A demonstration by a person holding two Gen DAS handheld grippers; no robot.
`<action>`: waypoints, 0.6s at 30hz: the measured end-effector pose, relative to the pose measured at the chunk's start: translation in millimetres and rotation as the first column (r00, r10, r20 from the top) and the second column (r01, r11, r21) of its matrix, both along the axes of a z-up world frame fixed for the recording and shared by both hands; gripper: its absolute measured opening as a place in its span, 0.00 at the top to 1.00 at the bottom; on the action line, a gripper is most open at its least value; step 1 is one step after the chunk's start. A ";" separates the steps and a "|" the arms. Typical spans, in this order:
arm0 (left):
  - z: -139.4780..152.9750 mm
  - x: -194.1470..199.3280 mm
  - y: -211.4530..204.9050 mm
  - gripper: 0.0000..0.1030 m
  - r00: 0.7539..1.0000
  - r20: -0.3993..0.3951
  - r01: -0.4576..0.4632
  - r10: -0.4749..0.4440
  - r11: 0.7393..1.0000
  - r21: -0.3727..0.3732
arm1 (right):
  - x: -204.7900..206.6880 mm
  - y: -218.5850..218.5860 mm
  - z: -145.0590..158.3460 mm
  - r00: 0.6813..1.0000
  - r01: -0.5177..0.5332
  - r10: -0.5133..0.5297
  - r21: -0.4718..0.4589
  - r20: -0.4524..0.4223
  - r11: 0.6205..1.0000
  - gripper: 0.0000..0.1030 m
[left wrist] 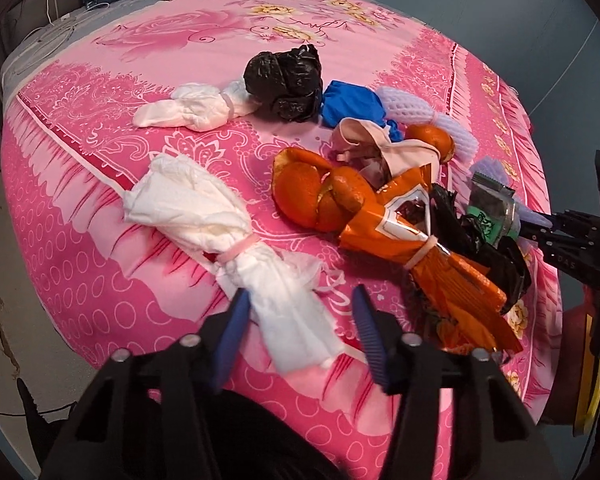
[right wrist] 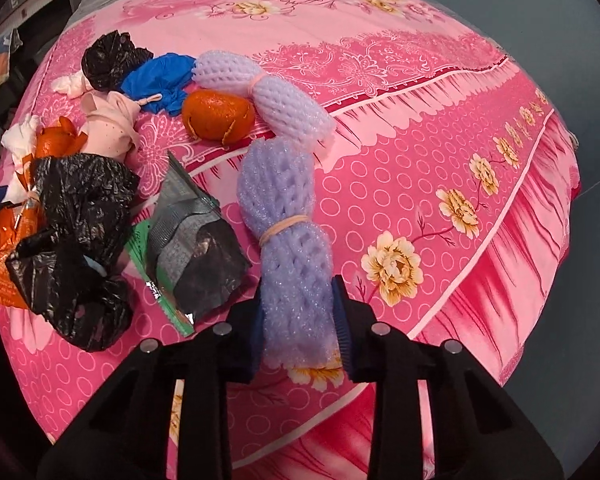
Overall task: Collect trash
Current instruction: 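Grasp the purple foam net with the right tool while the left tool grasps the white tissue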
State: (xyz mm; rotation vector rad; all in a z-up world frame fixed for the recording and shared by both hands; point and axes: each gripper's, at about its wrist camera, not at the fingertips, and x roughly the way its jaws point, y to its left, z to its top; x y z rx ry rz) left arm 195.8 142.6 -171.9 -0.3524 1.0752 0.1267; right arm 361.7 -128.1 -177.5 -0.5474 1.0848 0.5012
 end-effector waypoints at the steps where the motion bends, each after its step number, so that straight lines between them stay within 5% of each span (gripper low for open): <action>1: -0.8 -0.1 1.2 0.64 1.000 -0.004 -0.004 0.004 1.000 -0.003 | -1.6 0.6 0.1 1.000 0.004 -0.004 -0.001 -0.002 1.000 0.74; 3: -1.4 -1.0 4.3 0.80 1.000 -0.005 -0.016 0.016 1.000 -0.019 | -3.5 0.5 -0.1 1.000 0.018 -0.018 -0.001 0.007 1.000 0.76; 6: 4.2 -5.5 10.0 0.89 0.999 0.017 -0.028 0.029 0.998 -0.051 | -8.4 -2.6 7.4 0.999 0.032 -0.033 0.041 0.008 0.999 0.77; 18: 38.0 -33.9 9.3 0.91 0.987 0.161 -0.001 0.007 0.999 -0.033 | -47.0 -37.5 74.2 0.994 0.086 -0.100 0.243 0.046 0.966 0.77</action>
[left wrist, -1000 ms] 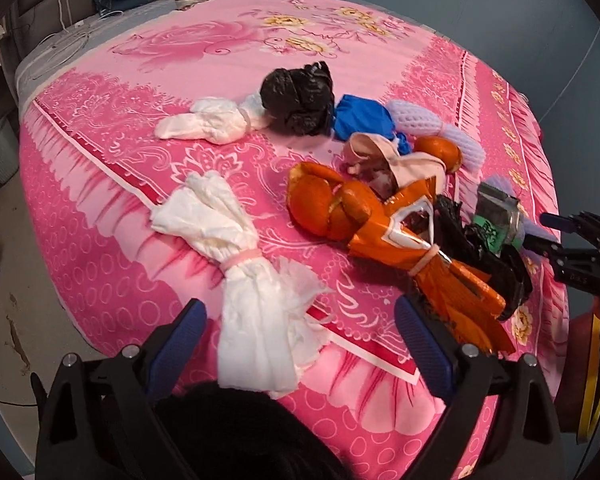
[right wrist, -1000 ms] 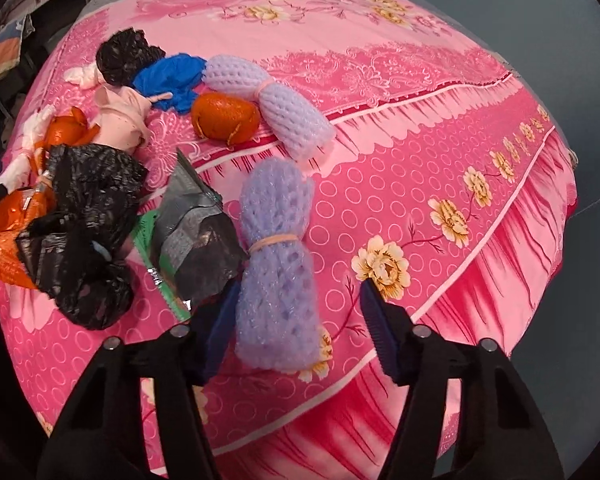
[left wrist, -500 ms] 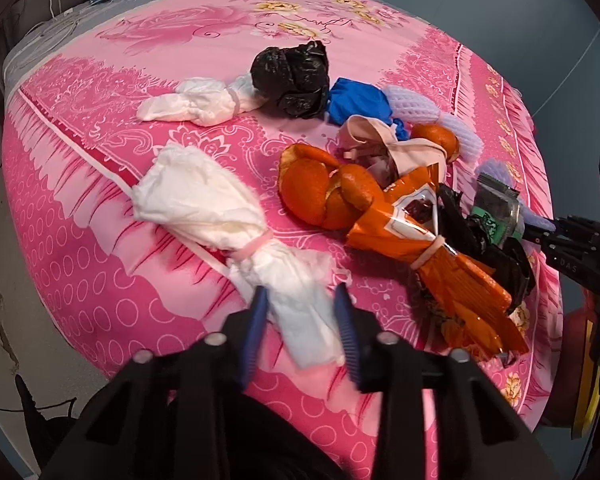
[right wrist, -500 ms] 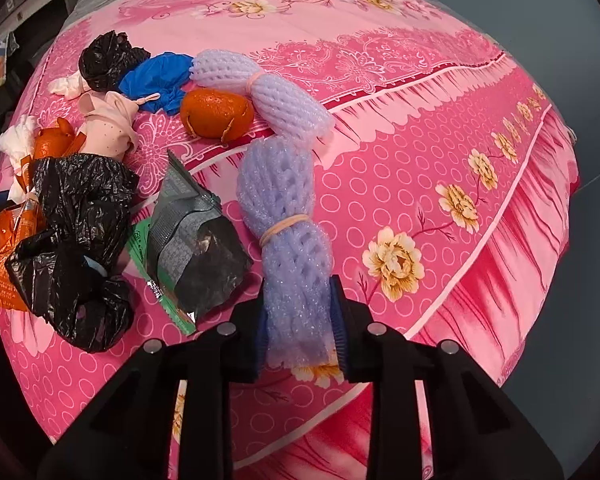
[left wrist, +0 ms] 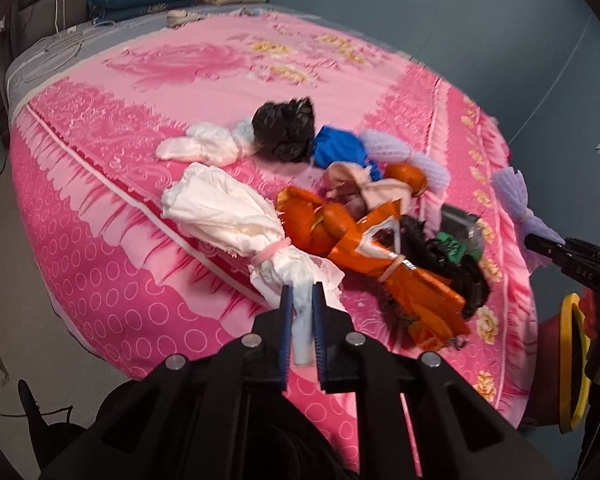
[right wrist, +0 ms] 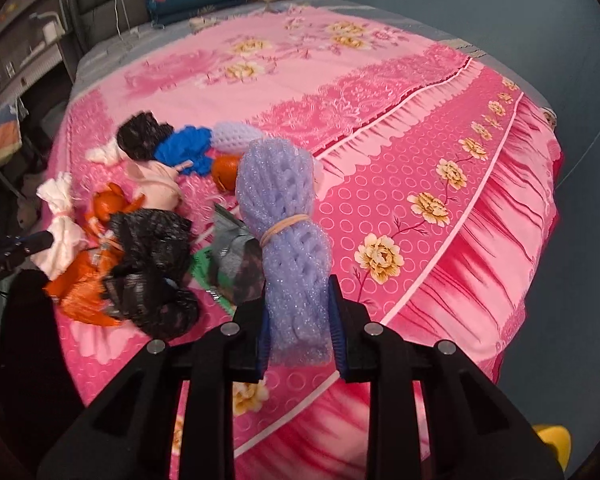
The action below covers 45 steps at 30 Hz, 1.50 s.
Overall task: Collect trash
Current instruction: 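Grasp the purple foam net with the right tool while the left tool grasps the white tissue, then carry the purple net and white tissue over the yellow-rimmed bin with both tools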
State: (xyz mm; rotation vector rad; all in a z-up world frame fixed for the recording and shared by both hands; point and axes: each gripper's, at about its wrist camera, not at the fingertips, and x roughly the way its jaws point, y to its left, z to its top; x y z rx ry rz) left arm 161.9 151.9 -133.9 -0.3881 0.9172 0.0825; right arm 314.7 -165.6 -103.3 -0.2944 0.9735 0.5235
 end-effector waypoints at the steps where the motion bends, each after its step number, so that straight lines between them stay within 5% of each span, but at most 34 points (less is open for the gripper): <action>1: 5.0 -4.2 -0.9 0.91 1.000 0.025 0.005 -0.005 1.000 0.000 | -5.7 -3.3 4.8 1.000 0.002 -0.002 0.016 0.004 1.000 0.77; 12: 53.1 -32.7 -32.1 0.91 0.980 0.186 0.059 -0.069 0.997 0.059 | -84.4 -52.3 50.2 0.999 0.041 -0.043 0.232 0.003 0.972 0.77; 23: 99.7 -55.2 -74.5 0.91 0.955 0.268 0.098 -0.124 0.989 0.109 | -132.8 -102.8 75.5 0.988 0.114 -0.140 0.299 0.067 0.947 0.77; 35: 158.0 -72.0 -131.7 0.91 0.905 0.351 0.176 -0.241 0.962 0.208 | -170.7 -138.1 129.6 0.965 0.069 -0.165 0.413 0.202 0.908 0.77; 45: 194.1 -63.1 -177.2 0.91 0.853 0.409 0.245 -0.323 0.941 0.233 | -203.8 -179.9 170.6 0.914 0.099 -0.269 0.478 0.302 0.873 0.76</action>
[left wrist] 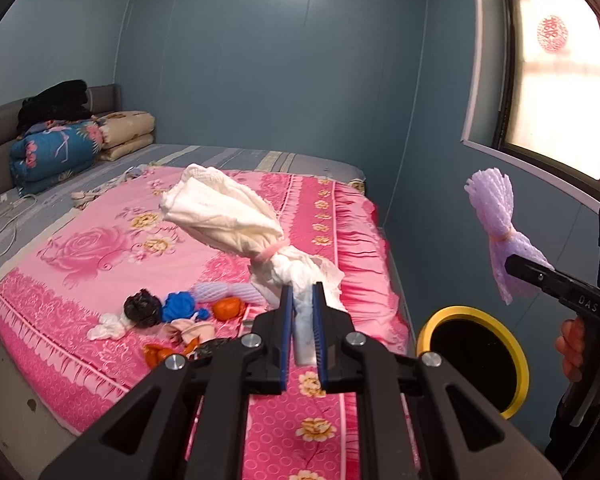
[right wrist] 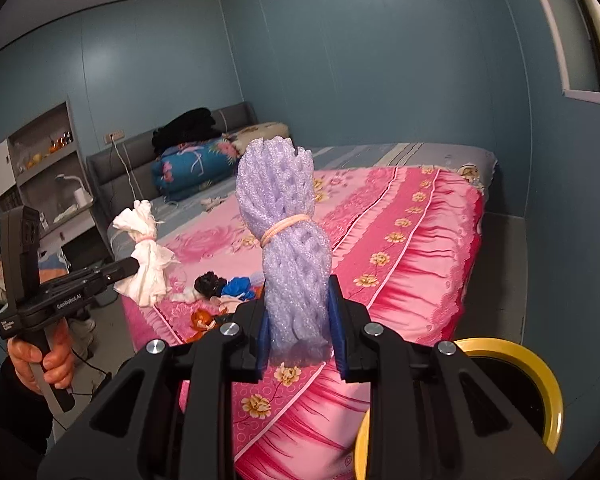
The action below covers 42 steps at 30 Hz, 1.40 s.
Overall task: Collect trash
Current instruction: 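Carry the purple net and white tissue over the yellow-rimmed bin with both tools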
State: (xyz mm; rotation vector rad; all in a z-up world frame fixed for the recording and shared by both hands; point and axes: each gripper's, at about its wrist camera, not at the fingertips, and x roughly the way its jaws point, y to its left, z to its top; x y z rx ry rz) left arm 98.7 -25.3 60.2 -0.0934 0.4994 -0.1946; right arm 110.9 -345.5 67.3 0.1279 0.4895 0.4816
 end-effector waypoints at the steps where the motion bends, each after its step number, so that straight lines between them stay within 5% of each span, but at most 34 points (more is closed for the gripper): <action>1: 2.6 1.1 -5.9 0.91 1.000 0.004 0.012 -0.012 1.000 -0.002 | -3.9 -6.3 4.1 1.000 0.020 -0.020 0.004 0.013 1.000 0.76; 15: 9.7 20.1 -95.2 0.91 0.977 0.026 0.210 -0.211 0.977 0.041 | -29.8 -53.6 18.2 0.981 0.175 -0.175 0.013 0.085 0.985 0.76; 32: -35.2 53.6 -179.8 0.91 0.927 -0.101 0.363 -0.362 0.932 -0.009 | -6.6 -100.2 -15.8 0.942 0.331 -0.329 0.025 -0.062 0.943 0.76; 42: -74.1 60.4 -222.3 0.91 0.870 -0.222 0.447 -0.440 0.894 -0.024 | 11.0 -123.1 -45.0 0.901 0.406 -0.398 0.011 -0.171 0.914 0.75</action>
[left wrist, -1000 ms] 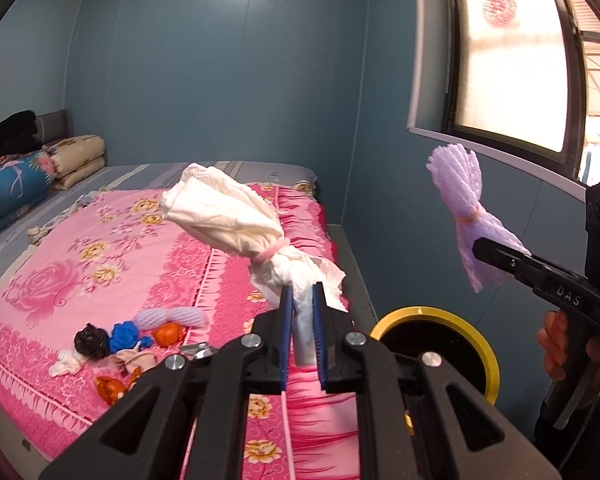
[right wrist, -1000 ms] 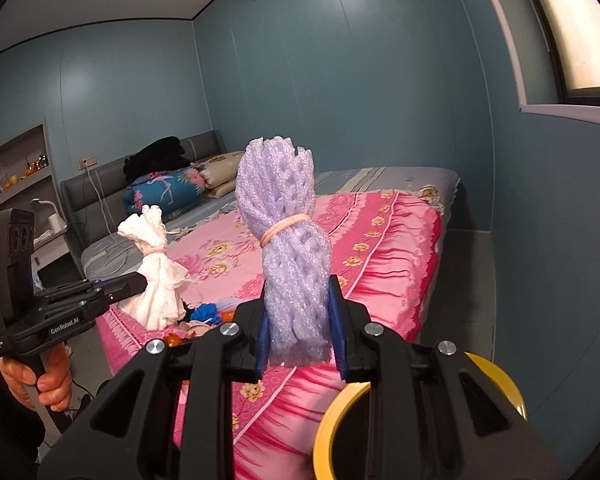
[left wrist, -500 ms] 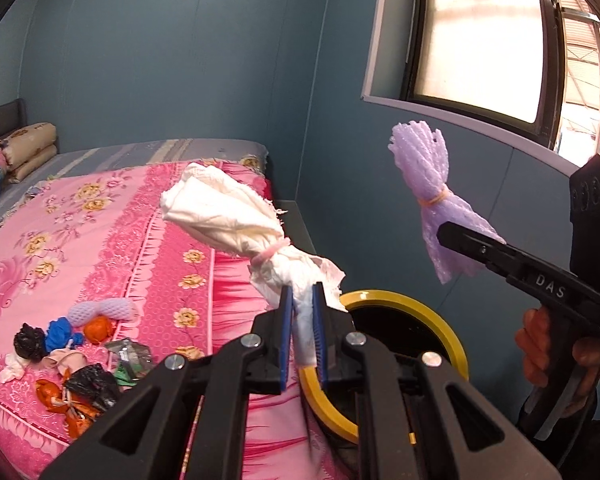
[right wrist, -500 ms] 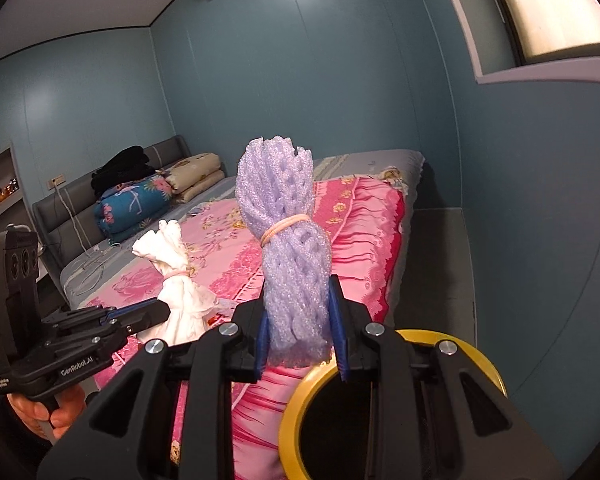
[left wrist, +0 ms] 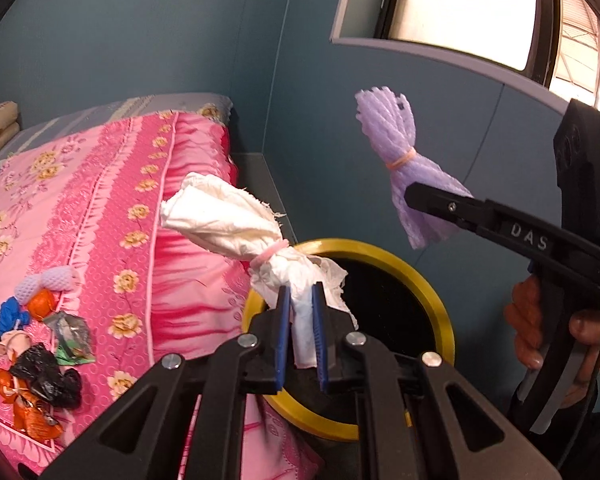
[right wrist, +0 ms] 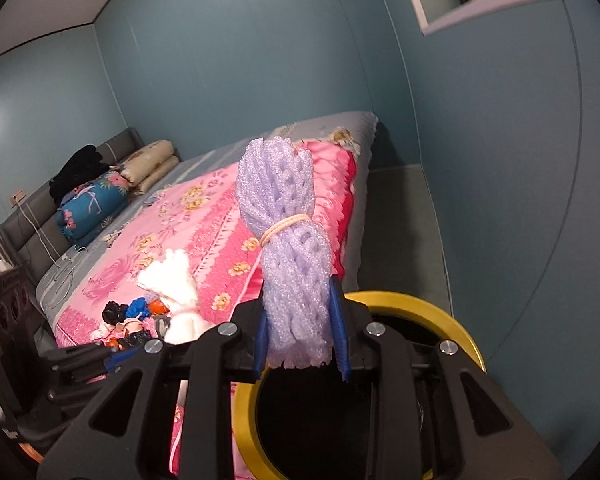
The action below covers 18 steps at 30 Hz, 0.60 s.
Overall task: Collect trash
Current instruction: 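Carry the purple net and white tissue over the yellow-rimmed bin with both tools, then open both tools to drop the net and tissue into the bin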
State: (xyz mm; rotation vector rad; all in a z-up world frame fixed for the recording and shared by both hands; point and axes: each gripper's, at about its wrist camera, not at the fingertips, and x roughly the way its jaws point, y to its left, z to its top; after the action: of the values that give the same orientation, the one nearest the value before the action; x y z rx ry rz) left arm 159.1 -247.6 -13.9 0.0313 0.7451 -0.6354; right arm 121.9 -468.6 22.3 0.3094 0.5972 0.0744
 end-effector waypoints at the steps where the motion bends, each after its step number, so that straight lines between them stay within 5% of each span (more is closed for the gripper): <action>1: -4.6 1.8 -3.8 0.91 1.000 -0.020 0.011 -0.011 1.000 -0.001 | 2.0 -1.1 -2.3 1.000 0.007 -0.007 0.003 -0.010 1.000 0.75; 13: -25.1 4.6 -25.2 0.89 0.991 -0.100 0.083 -0.083 0.997 -0.006 | 8.6 -13.3 -29.2 0.996 0.044 -0.040 0.060 -0.074 0.997 0.70; 18: -20.4 -1.2 -22.6 0.54 0.994 -0.076 0.078 -0.079 0.997 -0.018 | 8.2 -21.8 -29.1 0.994 0.077 -0.072 0.074 -0.077 0.994 0.57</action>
State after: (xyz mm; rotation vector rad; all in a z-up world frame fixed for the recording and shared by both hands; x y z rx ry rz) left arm 157.9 -270.2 -34.2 0.0227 0.8165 -0.7201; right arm 130.1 -490.3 -6.8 0.4106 0.6568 0.0140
